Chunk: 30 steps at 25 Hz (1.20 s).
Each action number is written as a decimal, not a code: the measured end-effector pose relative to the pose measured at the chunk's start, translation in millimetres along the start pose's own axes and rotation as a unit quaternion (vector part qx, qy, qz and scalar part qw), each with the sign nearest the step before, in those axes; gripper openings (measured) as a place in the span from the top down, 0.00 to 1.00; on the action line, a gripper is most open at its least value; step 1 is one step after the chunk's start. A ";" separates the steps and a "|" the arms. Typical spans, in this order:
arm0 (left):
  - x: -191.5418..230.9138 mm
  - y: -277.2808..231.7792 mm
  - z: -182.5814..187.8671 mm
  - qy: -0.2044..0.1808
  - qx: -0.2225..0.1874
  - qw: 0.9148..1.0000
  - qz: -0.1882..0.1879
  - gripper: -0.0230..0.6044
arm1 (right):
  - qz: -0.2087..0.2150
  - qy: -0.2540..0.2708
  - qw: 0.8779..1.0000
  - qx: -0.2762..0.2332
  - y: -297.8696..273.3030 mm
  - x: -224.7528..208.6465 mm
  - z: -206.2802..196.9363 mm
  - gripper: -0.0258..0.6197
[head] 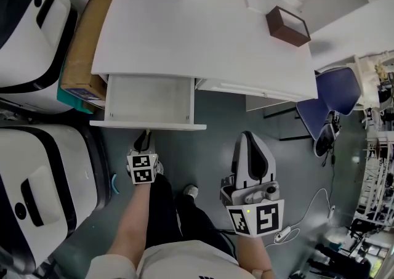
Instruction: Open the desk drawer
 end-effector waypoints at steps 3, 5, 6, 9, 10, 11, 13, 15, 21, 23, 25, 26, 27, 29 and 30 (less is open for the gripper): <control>-3.8 6.9 -6.3 0.001 0.001 1.000 0.002 0.84 | 0.007 0.001 1.000 -0.003 6.0 0.7 2.5 0.96; -5.8 10.3 -10.2 0.002 0.002 1.000 0.004 0.84 | 0.011 0.001 1.000 -0.004 9.8 0.9 4.0 0.96; -6.5 11.9 -12.1 0.003 0.002 1.000 0.005 0.84 | 0.013 0.002 1.000 -0.005 11.4 0.9 4.8 0.96; -8.5 16.3 -16.6 0.003 0.000 1.000 0.010 0.84 | 0.018 0.002 1.000 -0.008 15.8 0.6 6.5 0.96; -9.4 17.7 -17.8 0.002 0.000 1.000 0.010 0.84 | 0.020 0.003 1.000 -0.009 17.2 0.3 6.7 0.96; -10.5 19.2 -19.3 0.002 0.000 1.000 0.011 0.84 | 0.022 0.003 1.000 -0.009 18.6 0.2 6.9 0.96; -12.5 22.2 -22.7 0.002 0.000 1.000 0.012 0.84 | 0.026 0.003 1.000 -0.010 21.4 -0.1 7.4 0.96; -14.0 25.5 -25.0 0.003 -0.002 1.000 0.012 0.84 | 0.030 0.003 0.999 -0.011 23.6 -0.1 8.7 0.96; -17.7 31.9 -32.7 -0.001 -0.002 1.000 0.011 0.84 | 0.040 0.004 0.999 -0.015 28.7 1.8 11.4 0.96; -18.7 34.0 -34.1 0.003 0.002 1.000 0.013 0.84 | 0.044 0.005 0.999 -0.016 29.6 3.9 13.2 0.96; -19.4 34.9 -35.3 0.007 0.004 1.000 0.013 0.84 | 0.048 0.005 0.999 -0.018 30.4 5.5 15.5 0.96; -19.9 35.2 -35.5 0.007 0.005 1.000 0.013 0.84 | 0.050 0.005 0.999 -0.020 30.9 6.1 16.5 0.96; -20.5 35.8 -35.2 0.005 0.006 1.000 0.013 0.83 | 0.052 0.005 0.998 -0.021 31.5 6.6 17.3 0.96; -21.3 38.8 -32.6 -0.004 0.005 1.000 0.013 0.83 | 0.055 0.004 0.998 -0.022 32.2 7.7 18.5 0.96; -22.0 41.1 -30.3 -0.008 0.003 1.000 0.012 0.83 | 0.057 0.004 0.998 -0.023 32.5 8.5 19.1 0.96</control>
Point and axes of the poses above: the fingertips, and each gripper's own axes: y backward along the fingers, x to its left, z out of its top, the point moved 1 cm from there along y, backward along the fingers, and after that the axes turned 11 degrees about -z, right-handed, at the moved point
